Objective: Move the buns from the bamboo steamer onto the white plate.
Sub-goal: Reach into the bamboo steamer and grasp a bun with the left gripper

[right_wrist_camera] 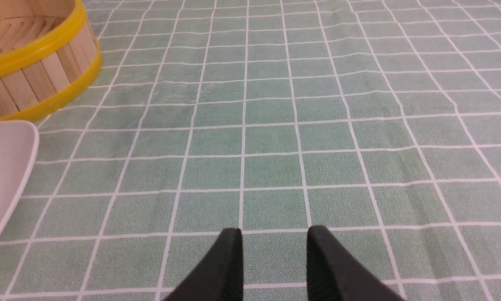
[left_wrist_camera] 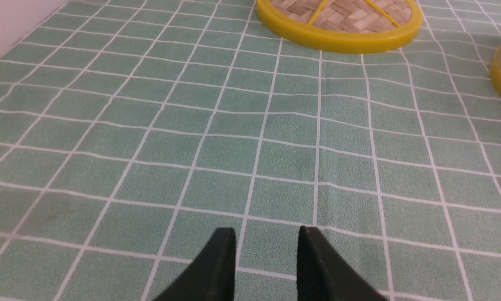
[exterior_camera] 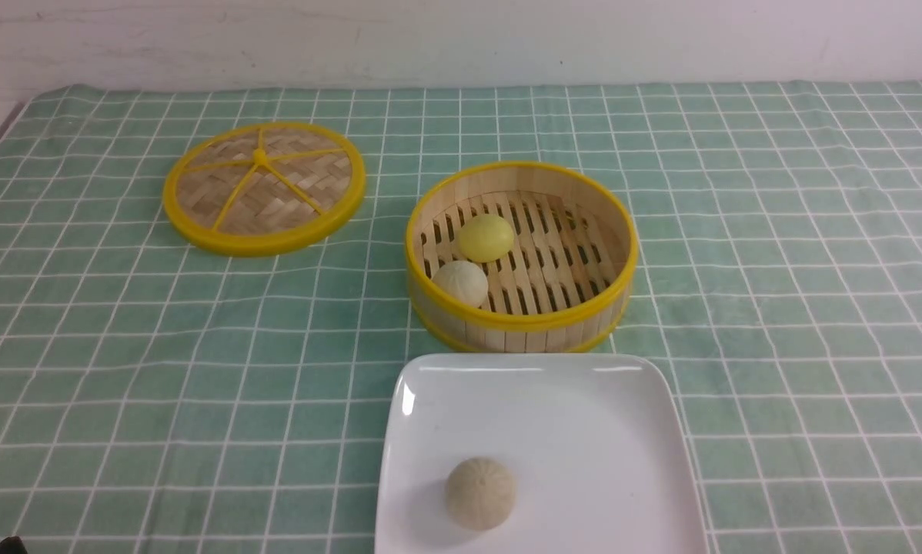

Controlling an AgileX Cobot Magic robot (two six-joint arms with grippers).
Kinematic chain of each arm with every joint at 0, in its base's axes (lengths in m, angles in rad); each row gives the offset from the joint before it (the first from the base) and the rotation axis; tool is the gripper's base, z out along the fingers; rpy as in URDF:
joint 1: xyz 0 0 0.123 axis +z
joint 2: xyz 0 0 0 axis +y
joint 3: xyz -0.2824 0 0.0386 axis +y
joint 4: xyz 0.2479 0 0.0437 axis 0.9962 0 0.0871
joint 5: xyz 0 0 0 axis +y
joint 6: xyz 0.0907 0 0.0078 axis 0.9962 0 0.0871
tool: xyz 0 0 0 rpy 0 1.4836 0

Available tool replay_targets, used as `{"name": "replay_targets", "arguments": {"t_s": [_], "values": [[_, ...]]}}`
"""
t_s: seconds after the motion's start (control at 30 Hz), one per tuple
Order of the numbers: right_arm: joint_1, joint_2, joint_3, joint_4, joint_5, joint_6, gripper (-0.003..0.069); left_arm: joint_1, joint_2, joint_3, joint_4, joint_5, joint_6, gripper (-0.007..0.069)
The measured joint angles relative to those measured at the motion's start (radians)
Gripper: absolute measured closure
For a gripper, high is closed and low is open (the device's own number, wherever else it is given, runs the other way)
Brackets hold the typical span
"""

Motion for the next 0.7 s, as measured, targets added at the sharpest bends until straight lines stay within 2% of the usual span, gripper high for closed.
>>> {"name": "replay_targets", "arguments": {"t_s": [0.37,0.43,0.57,0.7], "values": [[0.0,0.0,0.0,0.0,0.0,0.0,0.0419,0.0,0.0,0.0,-0.01,-0.001,-0.014,0.0384],[0.0,0.0,0.0,0.0,0.0,0.0,0.0419,0.0,0.0,0.0,-0.072,-0.008,-0.068,0.0384],[0.0,0.0,0.0,0.0,0.0,0.0,0.0419,0.0,0.0,0.002,-0.375,-0.028,-0.3,0.0384],[0.0,0.0,0.0,0.0,0.0,0.0,0.0419,0.0,0.0,0.002,-0.569,-0.06,-0.441,0.0384]]}}
